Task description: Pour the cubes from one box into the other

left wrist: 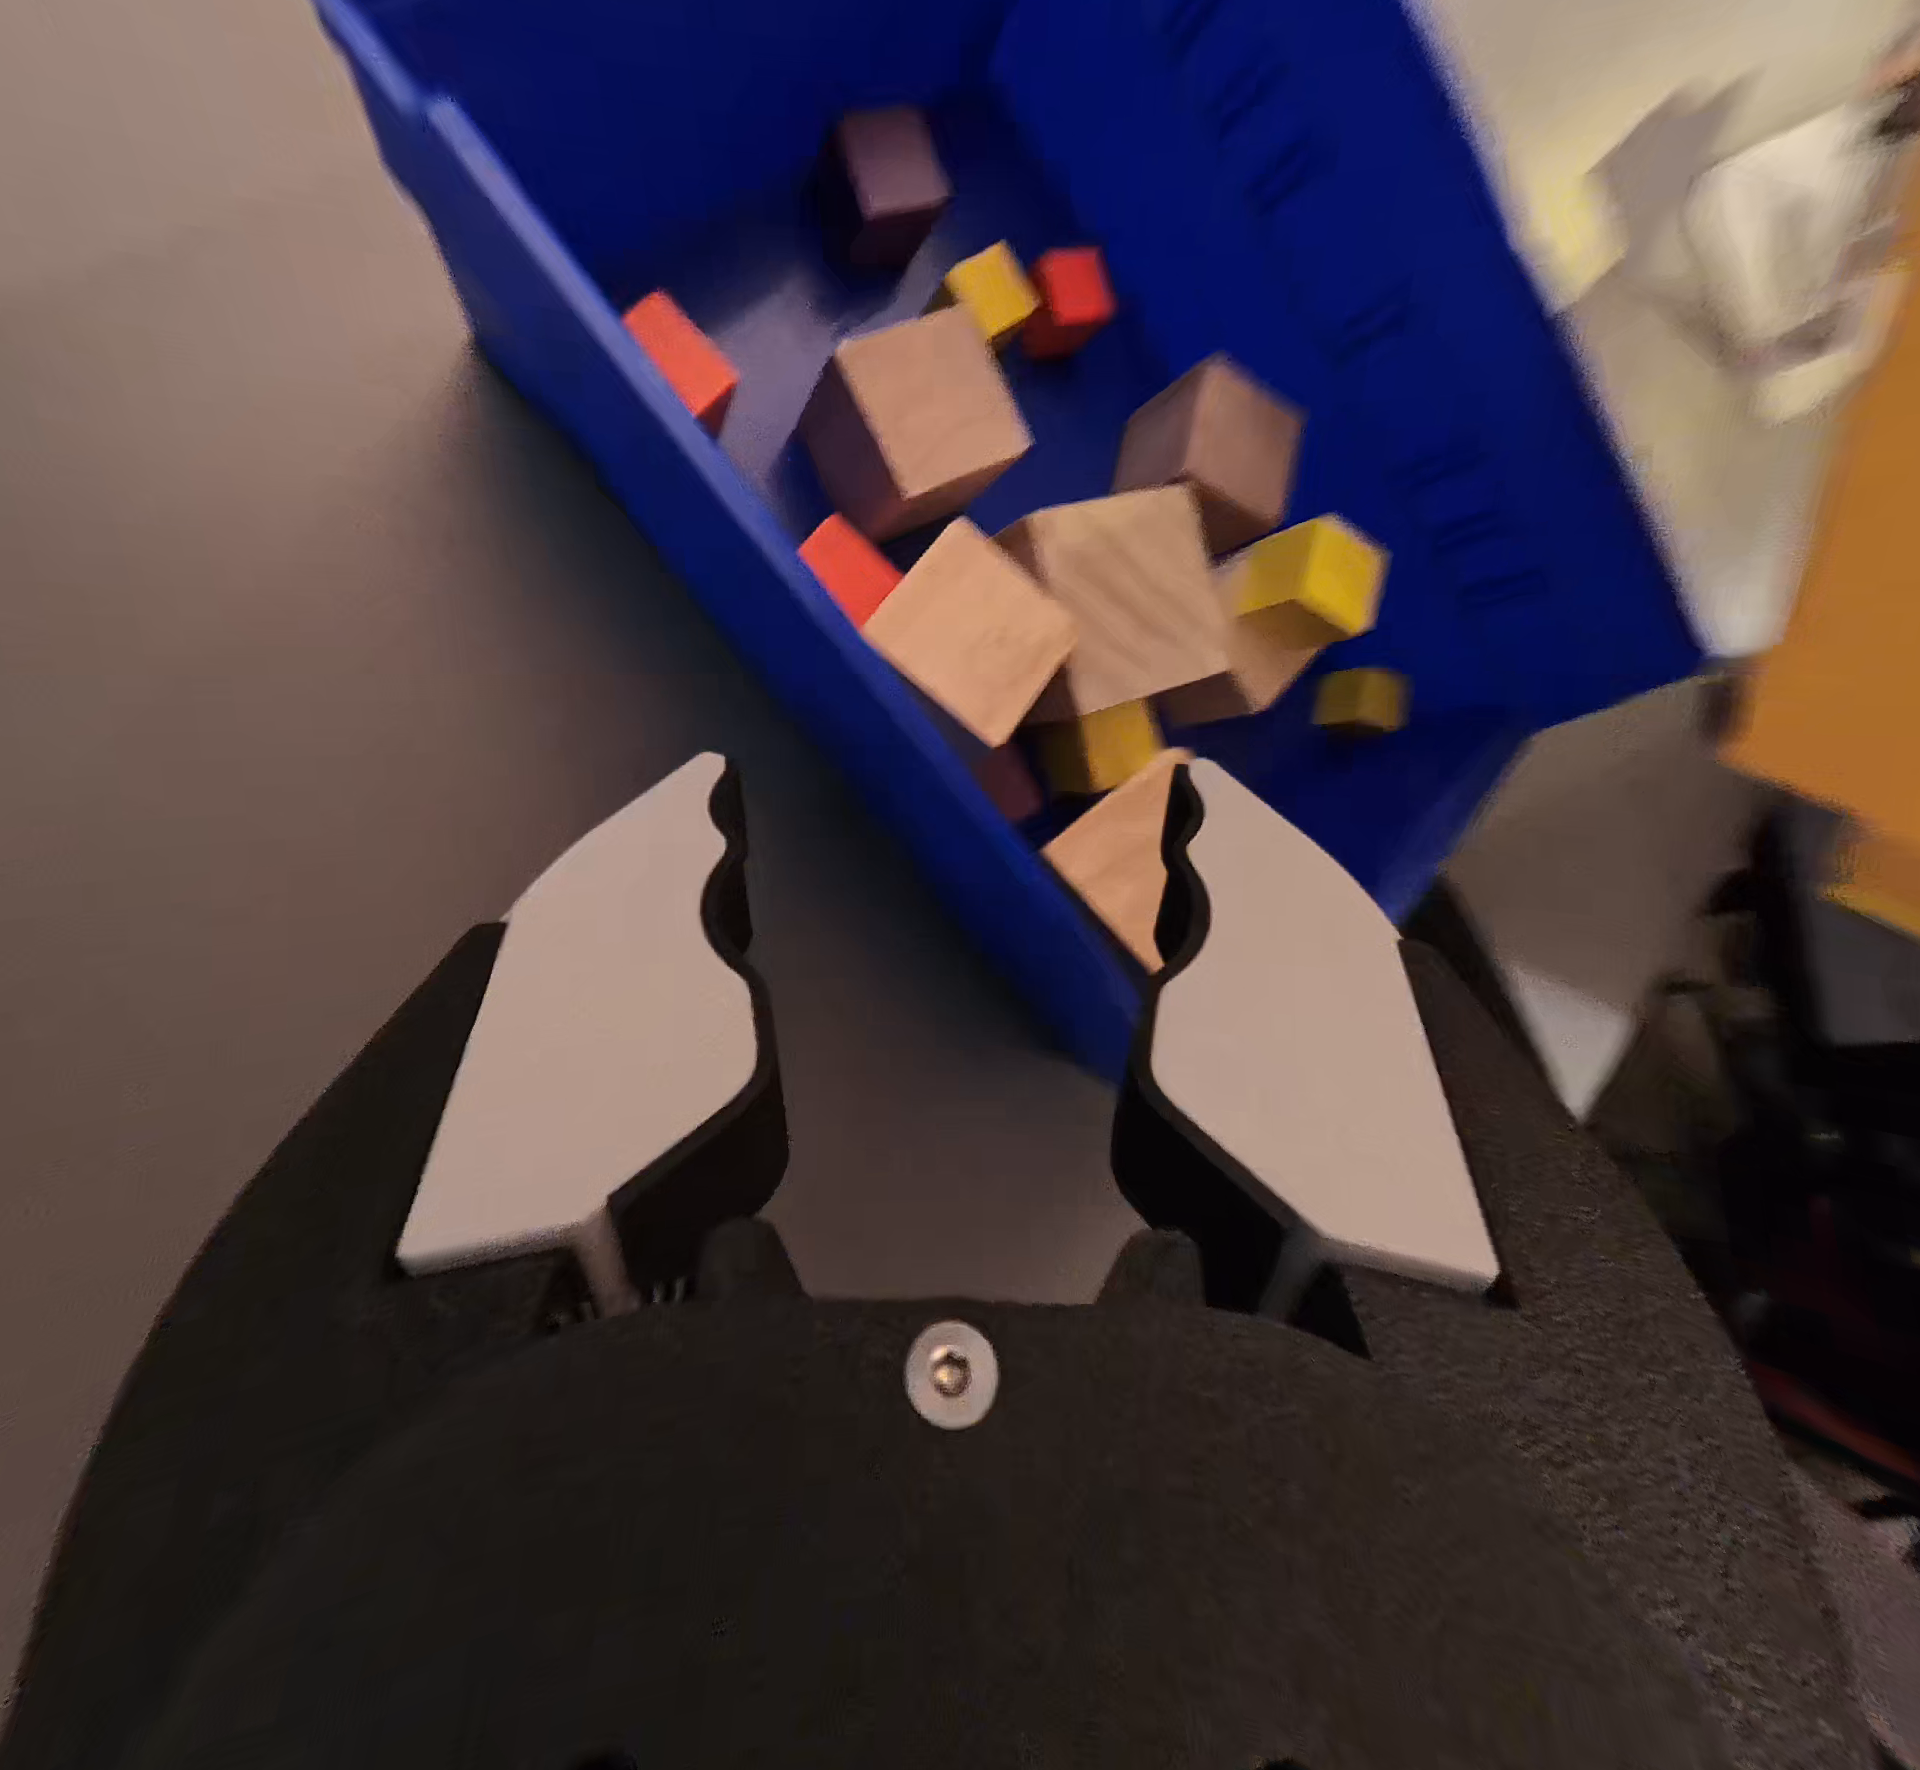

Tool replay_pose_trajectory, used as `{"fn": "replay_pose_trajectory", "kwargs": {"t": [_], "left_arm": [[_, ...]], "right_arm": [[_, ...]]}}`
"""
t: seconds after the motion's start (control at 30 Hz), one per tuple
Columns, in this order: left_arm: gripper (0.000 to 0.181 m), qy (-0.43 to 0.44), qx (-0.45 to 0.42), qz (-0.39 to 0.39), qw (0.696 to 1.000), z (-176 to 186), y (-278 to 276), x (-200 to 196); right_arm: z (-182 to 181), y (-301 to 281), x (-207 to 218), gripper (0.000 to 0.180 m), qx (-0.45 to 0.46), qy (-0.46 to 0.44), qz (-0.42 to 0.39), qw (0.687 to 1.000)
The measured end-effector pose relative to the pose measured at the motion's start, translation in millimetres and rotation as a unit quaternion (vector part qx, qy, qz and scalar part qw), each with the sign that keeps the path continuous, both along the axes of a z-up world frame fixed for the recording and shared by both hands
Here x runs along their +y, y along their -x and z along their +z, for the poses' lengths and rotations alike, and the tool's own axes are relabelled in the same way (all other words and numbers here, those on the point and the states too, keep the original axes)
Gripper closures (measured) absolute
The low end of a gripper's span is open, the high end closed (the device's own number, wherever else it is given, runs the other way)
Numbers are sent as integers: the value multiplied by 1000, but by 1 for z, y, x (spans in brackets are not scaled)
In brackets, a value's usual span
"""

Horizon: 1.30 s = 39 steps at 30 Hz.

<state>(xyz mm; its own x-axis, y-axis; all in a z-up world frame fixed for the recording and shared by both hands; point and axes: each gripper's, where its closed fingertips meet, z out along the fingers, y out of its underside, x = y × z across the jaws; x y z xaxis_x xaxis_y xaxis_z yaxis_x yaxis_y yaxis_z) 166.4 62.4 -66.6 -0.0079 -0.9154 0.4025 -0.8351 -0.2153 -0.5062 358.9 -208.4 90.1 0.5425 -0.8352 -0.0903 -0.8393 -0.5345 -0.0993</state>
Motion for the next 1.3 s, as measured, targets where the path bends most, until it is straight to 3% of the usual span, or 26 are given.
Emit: {"fn": "replay_pose_trajectory", "kwargs": {"t": [0.07, 0.17, 0.27, 0.37, 0.63, 1.0, 1.3], "left_arm": [[101, -56, 41, -9, 998, -17, 2, 2], [112, -21, 54, -18, 998, -18, -1, -10], [136, 36, 106, -32, 993, -21, 1, -19], [142, 73, 181, -28, 980, -29, 7, -22], [164, 44, 268, -24, 962, -31, 20, -9], [175, -26, 287, 19, 957, -31, 83, 101], [176, -23, 293, 122, 948, -29, 180, 235]], "right_arm": [[-1, -2, -7, 174, 0, 0, -3, 1000], [-6, -2, -14, 173, 6, -1, -2, 1000], [-13, -2, -16, 173, 7, -1, 0, 1000], [-20, -1, -21, 173, 10, 10, -3, 1000], [-30, 5, -24, 173, 6, 29, -1, 1000], [-56, 19, -19, 173, 28, 21, 7, 999], [-125, 31, 45, 172, 92, 25, 36, 995]]}}
